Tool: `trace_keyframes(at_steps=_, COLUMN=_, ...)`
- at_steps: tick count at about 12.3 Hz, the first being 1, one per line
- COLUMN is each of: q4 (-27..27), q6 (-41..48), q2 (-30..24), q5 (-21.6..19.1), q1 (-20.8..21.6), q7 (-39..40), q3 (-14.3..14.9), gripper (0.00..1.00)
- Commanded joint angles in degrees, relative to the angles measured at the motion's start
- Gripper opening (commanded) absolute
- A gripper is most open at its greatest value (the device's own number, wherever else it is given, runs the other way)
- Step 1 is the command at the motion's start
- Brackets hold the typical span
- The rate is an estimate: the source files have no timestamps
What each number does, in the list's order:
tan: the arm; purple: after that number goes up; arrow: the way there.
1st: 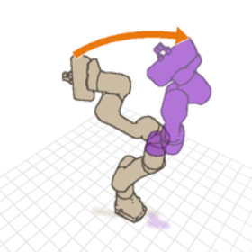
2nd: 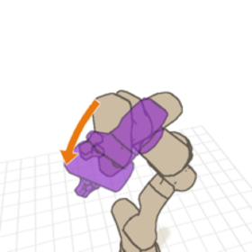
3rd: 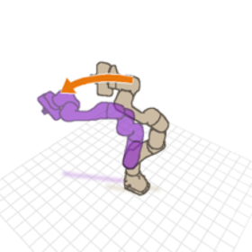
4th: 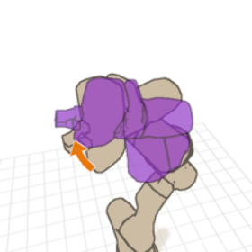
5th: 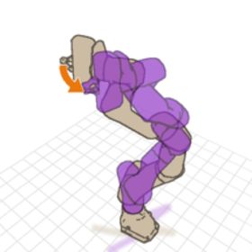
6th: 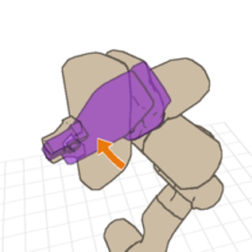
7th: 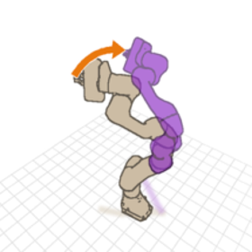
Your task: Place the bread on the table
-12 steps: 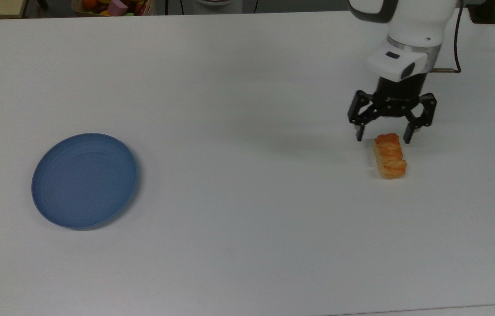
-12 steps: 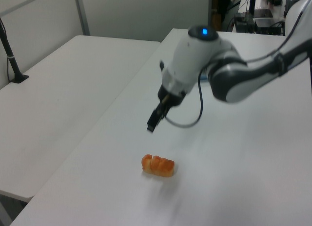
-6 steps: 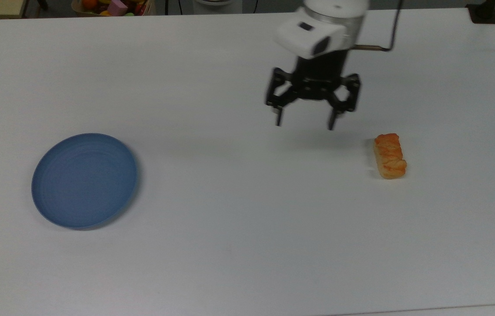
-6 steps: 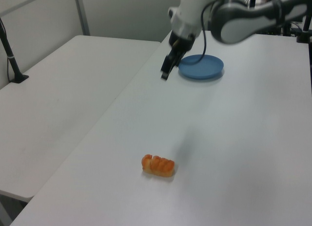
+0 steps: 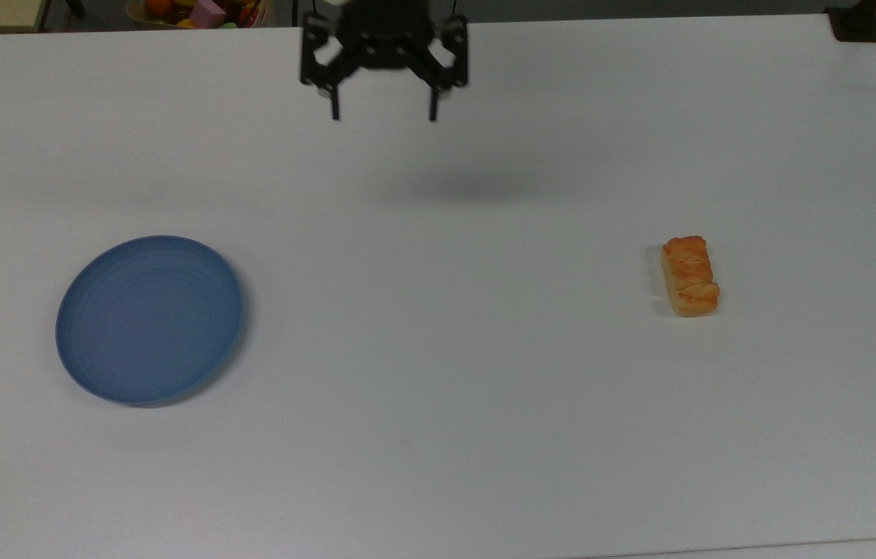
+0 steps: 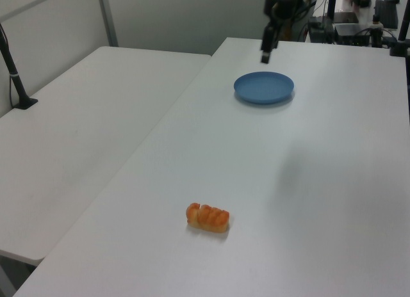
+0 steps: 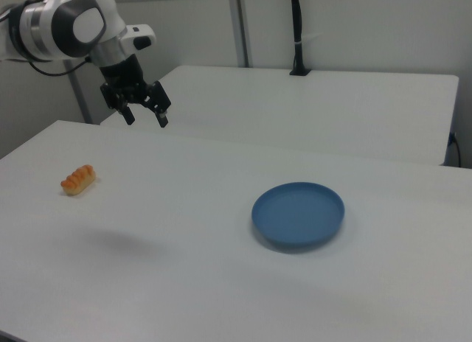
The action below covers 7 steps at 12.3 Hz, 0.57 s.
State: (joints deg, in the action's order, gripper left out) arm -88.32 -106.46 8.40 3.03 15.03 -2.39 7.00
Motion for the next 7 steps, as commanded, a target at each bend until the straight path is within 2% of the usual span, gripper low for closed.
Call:
trace_keyframes(at_steps=1, q4=-5.7, q6=5.6, q2=-6.7, q5=-1.3, q1=-5.9, q7=9.1, q3=-0.6, gripper=1.00)
trace_keyframes(at_steps=3, q4=-6.7, q6=8.4, q2=-8.7, q5=-1.3, q1=-9.5, q7=10.4, q3=-1.3, gripper=1.00)
trace_keyframes(at_steps=5, q4=-8.3, q6=11.7, q2=-10.3, q5=-1.3, q1=-13.3, q7=10.6, q3=-3.5, gripper=1.00)
trace_keyframes(at_steps=7, q4=-12.3, q6=12.1, q2=-14.1, q5=-1.2, q1=-13.5, q7=10.5, q3=-3.3, gripper=1.00)
